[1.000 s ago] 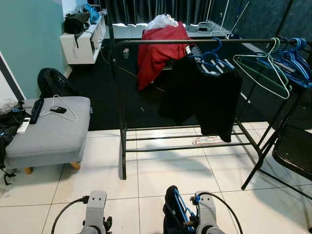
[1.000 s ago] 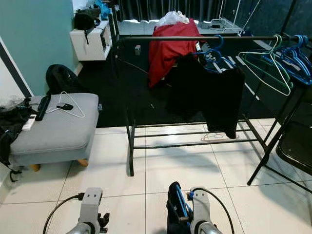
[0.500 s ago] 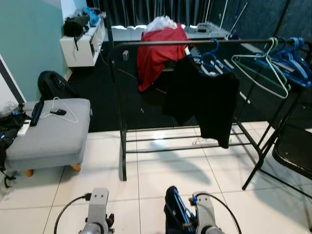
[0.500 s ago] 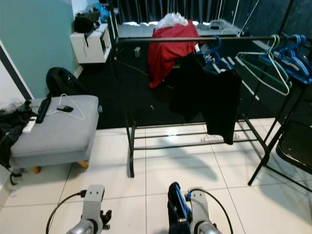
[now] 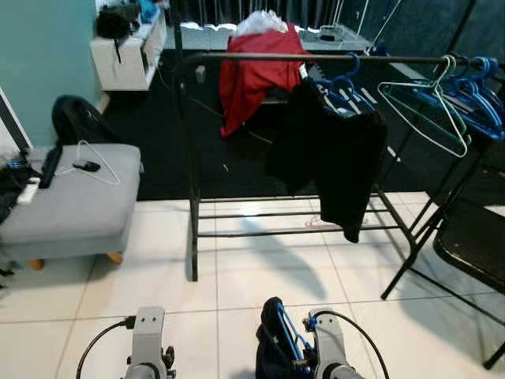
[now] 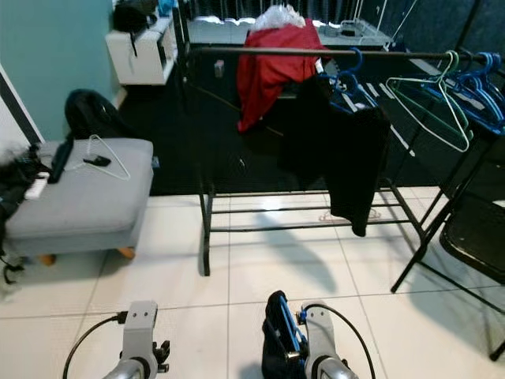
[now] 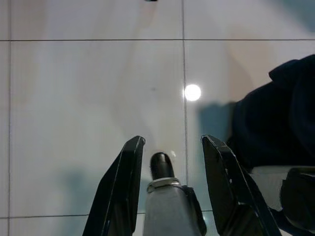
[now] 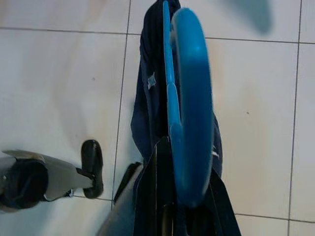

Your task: Hang hanger

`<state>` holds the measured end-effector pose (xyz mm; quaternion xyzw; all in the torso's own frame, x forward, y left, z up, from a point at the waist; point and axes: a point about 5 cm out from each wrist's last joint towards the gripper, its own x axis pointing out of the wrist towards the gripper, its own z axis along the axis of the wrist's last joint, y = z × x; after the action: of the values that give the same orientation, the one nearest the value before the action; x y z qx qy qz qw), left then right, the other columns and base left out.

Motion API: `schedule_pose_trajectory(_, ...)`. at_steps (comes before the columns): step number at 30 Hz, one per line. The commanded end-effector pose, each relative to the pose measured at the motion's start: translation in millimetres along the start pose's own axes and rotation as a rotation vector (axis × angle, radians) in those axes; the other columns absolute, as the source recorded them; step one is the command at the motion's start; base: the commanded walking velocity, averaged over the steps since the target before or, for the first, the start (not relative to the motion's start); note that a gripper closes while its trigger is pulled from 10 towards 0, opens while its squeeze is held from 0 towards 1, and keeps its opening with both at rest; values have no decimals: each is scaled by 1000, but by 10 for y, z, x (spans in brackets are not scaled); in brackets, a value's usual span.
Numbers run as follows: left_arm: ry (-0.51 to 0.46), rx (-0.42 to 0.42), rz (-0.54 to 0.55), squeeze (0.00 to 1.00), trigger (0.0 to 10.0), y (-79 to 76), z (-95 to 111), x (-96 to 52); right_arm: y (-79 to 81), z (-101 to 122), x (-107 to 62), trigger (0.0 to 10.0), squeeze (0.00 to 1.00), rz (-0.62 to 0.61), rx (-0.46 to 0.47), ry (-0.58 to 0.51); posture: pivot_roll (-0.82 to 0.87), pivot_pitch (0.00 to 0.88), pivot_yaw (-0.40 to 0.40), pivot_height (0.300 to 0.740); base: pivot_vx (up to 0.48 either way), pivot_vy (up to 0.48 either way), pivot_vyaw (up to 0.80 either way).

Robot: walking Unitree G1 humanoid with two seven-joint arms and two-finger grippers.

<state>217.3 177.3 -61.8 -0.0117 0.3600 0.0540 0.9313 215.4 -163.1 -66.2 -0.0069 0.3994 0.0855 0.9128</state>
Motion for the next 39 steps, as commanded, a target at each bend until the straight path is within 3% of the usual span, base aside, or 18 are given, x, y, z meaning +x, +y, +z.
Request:
schedule_pose_trajectory(1, -15, -7, 14, 0, 10000, 6, 3, -7, 10, 11, 4, 10000, 0, 12, -13, 3, -90, 118, -94, 740, 0, 0, 0)
schedule_pose_trajectory(14, -30, -11, -3, 0, 10000, -89, -14, -23, -10, 37, 6, 10000, 0, 12, -12, -2, -107, 144, -89, 740, 0, 0, 0)
schedule_pose_trajectory(39, -9, -11, -29, 0, 10000, -113, -41, -24, -14, 22, 0, 10000, 0, 10, 2, -1, -109, 157, -84, 740, 0, 0, 0)
